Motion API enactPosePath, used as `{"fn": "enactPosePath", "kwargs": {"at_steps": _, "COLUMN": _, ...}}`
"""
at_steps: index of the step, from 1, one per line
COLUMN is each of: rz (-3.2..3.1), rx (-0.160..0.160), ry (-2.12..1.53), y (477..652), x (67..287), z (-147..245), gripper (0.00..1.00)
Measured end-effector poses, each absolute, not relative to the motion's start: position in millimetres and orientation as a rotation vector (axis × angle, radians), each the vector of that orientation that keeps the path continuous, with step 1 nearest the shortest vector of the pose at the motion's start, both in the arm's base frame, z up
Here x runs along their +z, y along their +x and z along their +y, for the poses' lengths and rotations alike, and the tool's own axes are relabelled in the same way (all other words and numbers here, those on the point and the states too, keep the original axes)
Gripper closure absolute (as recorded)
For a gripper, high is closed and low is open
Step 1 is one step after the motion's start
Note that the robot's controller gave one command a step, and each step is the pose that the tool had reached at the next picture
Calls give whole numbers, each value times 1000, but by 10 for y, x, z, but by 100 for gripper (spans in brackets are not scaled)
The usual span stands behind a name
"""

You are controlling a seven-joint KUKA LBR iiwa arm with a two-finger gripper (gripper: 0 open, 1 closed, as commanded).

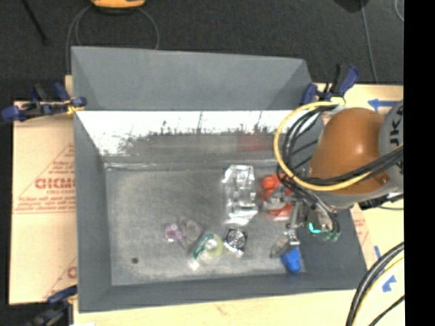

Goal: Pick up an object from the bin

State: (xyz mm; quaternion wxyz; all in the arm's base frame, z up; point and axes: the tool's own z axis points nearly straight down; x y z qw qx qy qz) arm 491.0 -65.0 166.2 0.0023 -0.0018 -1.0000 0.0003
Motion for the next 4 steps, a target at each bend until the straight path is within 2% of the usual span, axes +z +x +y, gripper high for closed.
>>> {"fn": "enactPosePath", "kwargs": {"at_steps": 1, "rz": -3109, "rx": 13, "ry": 616, "y": 5254, "x": 1184, "z": -571, "gripper": 0}}
{"fn": "enactPosePath", "kwargs": {"at_steps": 2, "rz": -2942, "rx": 4, "ry": 1123, "y": 5521, "x": 1286, "z": -347, "gripper": 0}}
{"fn": "enactPosePath", "kwargs": {"at_steps": 3, "rz": -2730, "rx": 3, "ry": 1564, "y": 5774, "x": 1255, "z": -303, "gripper": 0}}
{"fn": "enactPosePath", "kwargs": {"at_steps": 4, "rz": -2340, "rx": 11, "ry": 2106, "y": 5934, "x": 766, "z": -176, "gripper": 0}}
